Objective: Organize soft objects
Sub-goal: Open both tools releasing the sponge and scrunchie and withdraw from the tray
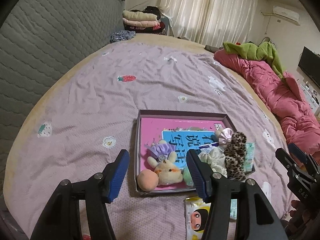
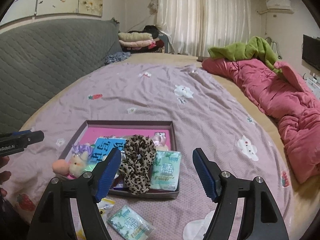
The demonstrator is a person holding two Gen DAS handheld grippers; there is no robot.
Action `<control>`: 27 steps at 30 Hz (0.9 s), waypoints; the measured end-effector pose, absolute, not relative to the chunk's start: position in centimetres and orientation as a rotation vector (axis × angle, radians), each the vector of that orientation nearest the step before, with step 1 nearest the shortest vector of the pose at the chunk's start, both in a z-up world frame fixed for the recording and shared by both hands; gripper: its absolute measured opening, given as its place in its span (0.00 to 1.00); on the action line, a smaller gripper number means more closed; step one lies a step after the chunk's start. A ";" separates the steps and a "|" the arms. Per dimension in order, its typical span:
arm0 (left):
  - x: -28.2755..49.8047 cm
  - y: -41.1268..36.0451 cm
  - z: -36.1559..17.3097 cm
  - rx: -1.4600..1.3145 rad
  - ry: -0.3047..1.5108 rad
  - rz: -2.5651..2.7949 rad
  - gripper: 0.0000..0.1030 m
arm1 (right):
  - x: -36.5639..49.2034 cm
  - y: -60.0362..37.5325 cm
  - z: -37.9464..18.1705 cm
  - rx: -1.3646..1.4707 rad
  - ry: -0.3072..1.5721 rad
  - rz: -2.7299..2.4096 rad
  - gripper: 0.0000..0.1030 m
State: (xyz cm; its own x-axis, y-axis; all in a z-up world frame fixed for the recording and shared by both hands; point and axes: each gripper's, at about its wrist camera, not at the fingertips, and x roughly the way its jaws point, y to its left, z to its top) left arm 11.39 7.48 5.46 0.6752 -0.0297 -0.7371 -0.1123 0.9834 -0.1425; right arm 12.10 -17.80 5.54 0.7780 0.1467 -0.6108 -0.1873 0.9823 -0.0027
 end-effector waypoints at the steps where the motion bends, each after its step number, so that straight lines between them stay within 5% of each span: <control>1: 11.1 7.4 5.7 -0.182 0.825 0.044 0.57 | 11.9 -17.9 5.7 -0.063 0.653 0.181 0.73; 27: 5.7 3.1 9.3 -0.152 0.793 -0.010 0.57 | 5.4 -19.1 9.7 -0.062 0.556 0.236 0.73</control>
